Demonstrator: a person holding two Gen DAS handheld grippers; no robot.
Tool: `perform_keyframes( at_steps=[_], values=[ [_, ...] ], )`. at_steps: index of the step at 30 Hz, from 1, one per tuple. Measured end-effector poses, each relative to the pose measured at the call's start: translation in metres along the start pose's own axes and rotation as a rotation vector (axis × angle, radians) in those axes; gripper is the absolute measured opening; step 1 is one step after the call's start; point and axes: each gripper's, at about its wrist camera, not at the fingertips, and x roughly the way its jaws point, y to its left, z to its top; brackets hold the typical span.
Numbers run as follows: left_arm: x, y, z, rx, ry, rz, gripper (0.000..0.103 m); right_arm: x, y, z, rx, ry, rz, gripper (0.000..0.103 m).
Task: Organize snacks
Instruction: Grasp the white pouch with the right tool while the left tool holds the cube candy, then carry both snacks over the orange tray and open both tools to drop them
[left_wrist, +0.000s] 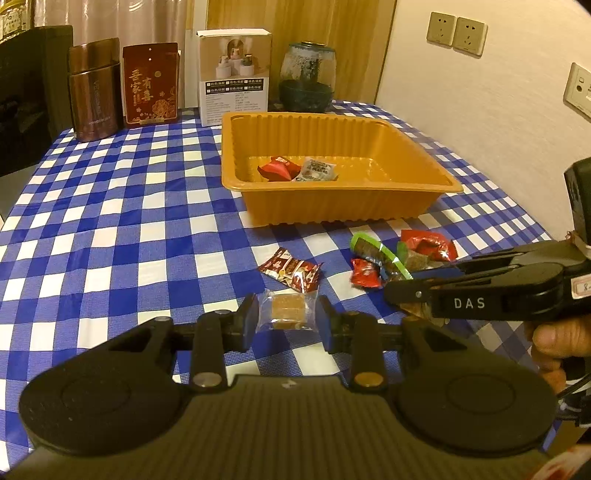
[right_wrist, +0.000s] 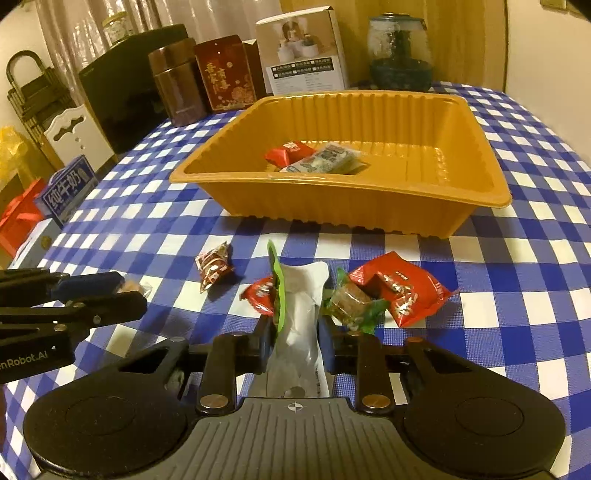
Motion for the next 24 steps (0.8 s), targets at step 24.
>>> perform_keyframes(
  at_steps=[24],
  values=[
    [-0.016,-0.038,0.061,0.021,-0.122,-0.073,0.03,-0.078,-0.004,0.041,0.036,-0.224,-0.021,0.028]
  ],
)
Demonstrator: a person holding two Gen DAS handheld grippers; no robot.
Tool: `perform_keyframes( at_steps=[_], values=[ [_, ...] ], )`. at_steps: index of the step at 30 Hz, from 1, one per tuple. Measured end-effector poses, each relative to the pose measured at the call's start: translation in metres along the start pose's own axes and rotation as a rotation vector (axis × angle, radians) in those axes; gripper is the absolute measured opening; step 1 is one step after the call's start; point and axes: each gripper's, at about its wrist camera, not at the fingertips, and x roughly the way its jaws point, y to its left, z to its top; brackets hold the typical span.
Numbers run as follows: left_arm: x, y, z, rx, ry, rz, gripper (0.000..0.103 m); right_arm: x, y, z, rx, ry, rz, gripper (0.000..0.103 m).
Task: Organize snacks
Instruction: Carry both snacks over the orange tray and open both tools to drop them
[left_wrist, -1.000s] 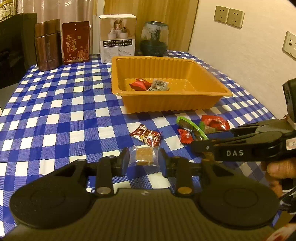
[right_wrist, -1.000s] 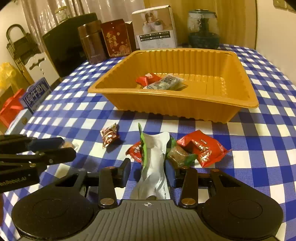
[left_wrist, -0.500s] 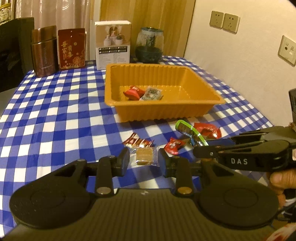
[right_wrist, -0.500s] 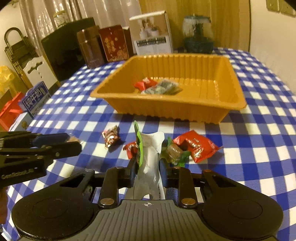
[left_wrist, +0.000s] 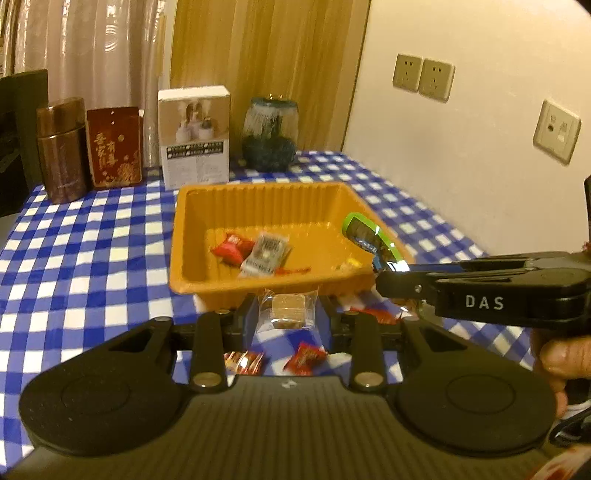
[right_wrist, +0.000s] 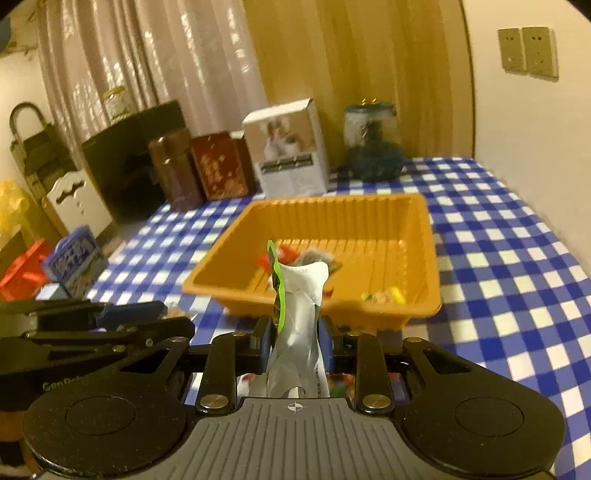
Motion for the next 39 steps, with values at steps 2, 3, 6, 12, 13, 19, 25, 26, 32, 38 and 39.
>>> perform_keyframes(
  at_steps=[2,3,6,12,13,19,25,26,32,38,39],
  values=[
    [0.002,-0.002,0.007,-0.008,-0.011,-0.005,0.03,0.001,-0.003,0.008,0.01,-0.015,0.0,0.028],
    [0.004,-0.003,0.012,-0.011,-0.019,-0.004,0.03,0.001,-0.005,0.012,0.013,-0.023,0.003,0.028],
    [0.008,-0.002,0.026,-0.025,-0.042,0.0,0.03,0.004,-0.01,0.023,0.023,-0.043,-0.004,0.028],
    [0.028,0.015,0.051,-0.044,-0.063,0.018,0.03,0.015,-0.026,0.04,0.072,-0.065,-0.014,0.028],
    [0.034,0.018,0.054,-0.044,-0.059,0.027,0.03,0.019,-0.029,0.043,0.075,-0.063,-0.016,0.028],
    [0.061,0.031,0.059,-0.042,-0.035,0.058,0.03,0.04,-0.042,0.055,0.089,-0.062,-0.034,0.028],
    [0.082,0.039,0.061,-0.039,-0.011,0.068,0.031,0.061,-0.05,0.06,0.105,-0.046,-0.047,0.028],
    [0.084,0.04,0.06,-0.038,-0.007,0.069,0.031,0.063,-0.052,0.06,0.108,-0.044,-0.049,0.028],
    [0.098,0.045,0.057,-0.041,0.017,0.085,0.062,0.073,-0.057,0.059,0.121,-0.029,-0.055,0.028],
    [0.09,0.053,0.056,-0.052,0.005,0.11,0.063,0.073,-0.057,0.057,0.122,-0.027,-0.056,0.028],
    [0.088,0.053,0.056,-0.048,0.003,0.119,0.063,0.073,-0.057,0.058,0.125,-0.029,-0.057,0.028]
  ],
)
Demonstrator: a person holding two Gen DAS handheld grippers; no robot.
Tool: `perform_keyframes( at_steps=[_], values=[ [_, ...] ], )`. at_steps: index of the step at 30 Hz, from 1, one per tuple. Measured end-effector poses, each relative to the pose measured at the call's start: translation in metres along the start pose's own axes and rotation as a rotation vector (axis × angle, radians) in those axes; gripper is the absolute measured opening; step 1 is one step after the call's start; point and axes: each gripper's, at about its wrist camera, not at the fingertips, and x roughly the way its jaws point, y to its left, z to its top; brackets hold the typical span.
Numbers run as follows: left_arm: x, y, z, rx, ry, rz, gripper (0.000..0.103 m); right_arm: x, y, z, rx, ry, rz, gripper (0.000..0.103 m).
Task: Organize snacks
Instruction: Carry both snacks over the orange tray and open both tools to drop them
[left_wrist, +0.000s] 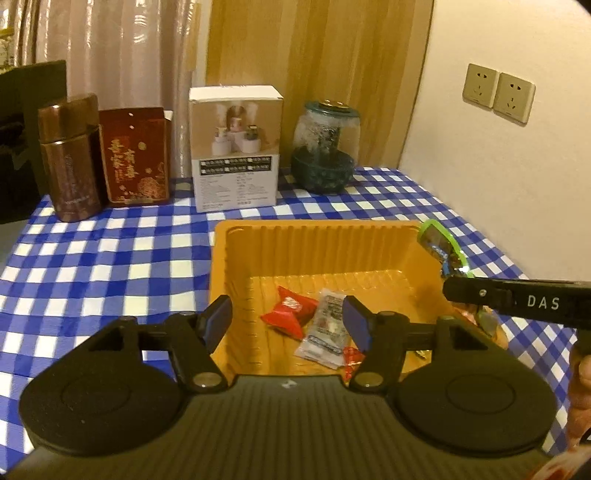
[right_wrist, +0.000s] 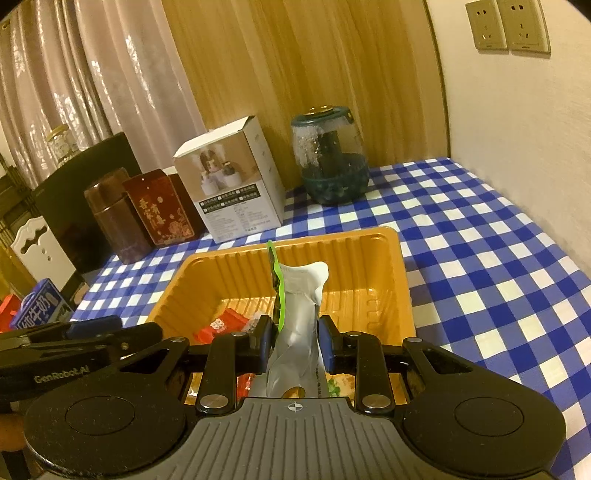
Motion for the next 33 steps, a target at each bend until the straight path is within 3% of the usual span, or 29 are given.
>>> perform_keyframes(
  at_steps=[21,22,24,25,33],
  values=[
    [-0.006,0.013,-0.003,-0.016,0.002,0.024,0.063,0.006,0.006,0.002,0.024,-0.034,0.014,0.028],
    [-0.006,0.013,-0.003,-0.016,0.002,0.023,0.063,0.006,0.005,0.002,0.035,-0.04,0.022,0.029],
    [-0.006,0.013,-0.003,-0.015,0.003,0.024,0.063,0.005,0.002,0.002,0.059,-0.058,0.018,0.046],
    [-0.007,0.013,-0.004,-0.012,0.003,0.023,0.063,0.004,0.0,0.003,0.068,-0.067,0.017,0.048],
    [-0.009,0.011,-0.005,-0.004,0.003,0.019,0.063,-0.004,-0.014,0.007,0.11,-0.097,-0.02,0.05]
  ],
)
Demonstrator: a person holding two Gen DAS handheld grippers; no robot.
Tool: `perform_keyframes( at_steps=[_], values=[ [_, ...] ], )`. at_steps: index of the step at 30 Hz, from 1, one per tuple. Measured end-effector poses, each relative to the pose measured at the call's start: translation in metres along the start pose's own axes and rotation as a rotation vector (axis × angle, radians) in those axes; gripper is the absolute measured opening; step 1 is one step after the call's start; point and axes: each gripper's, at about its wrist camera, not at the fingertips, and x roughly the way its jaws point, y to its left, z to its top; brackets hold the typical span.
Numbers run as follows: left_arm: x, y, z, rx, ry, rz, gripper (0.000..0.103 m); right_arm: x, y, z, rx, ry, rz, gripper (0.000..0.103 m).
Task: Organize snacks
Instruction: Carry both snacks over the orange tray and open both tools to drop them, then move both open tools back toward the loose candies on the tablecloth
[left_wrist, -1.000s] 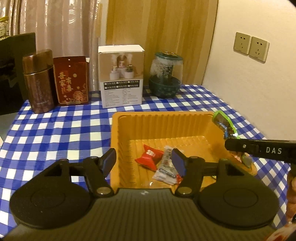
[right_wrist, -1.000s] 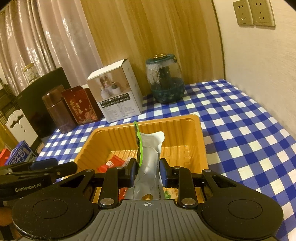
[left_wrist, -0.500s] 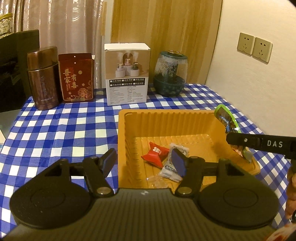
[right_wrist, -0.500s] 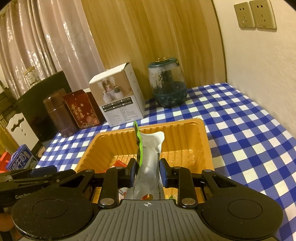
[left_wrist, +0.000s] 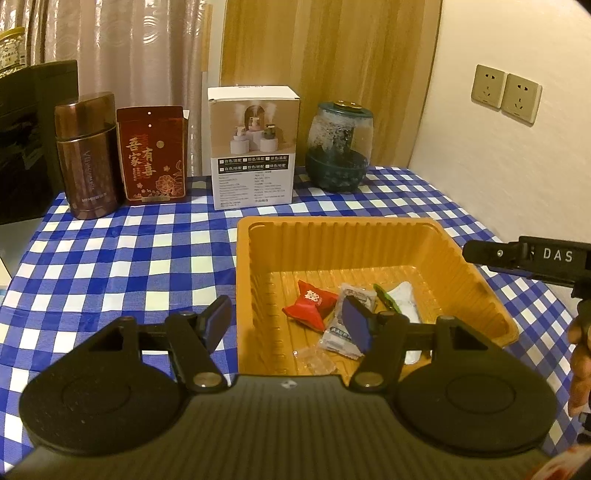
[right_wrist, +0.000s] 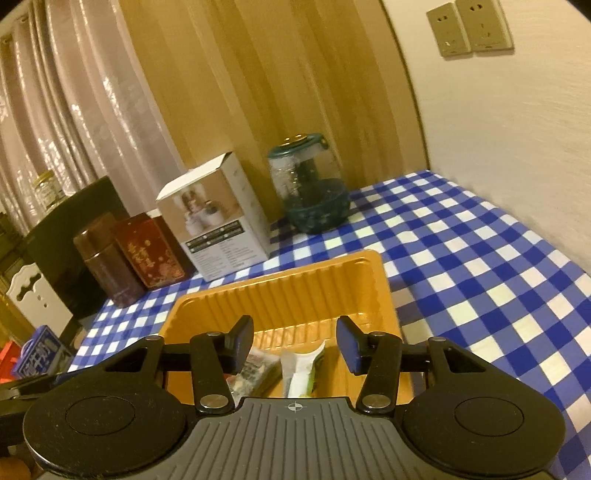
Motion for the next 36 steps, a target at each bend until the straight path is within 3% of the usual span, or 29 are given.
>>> perform_keyframes(
  at_steps=[17,36],
  values=[
    [-0.006,-0.01,-0.002,0.029,-0.005,-0.014,0.065,-0.009,-0.003,-0.001,0.0,-0.004,-0.007,0.05],
    [-0.038,-0.01,-0.014,0.027,-0.014,-0.003,0.065,-0.047,-0.012,-0.006,0.023,-0.054,-0.026,0.051]
  ],
)
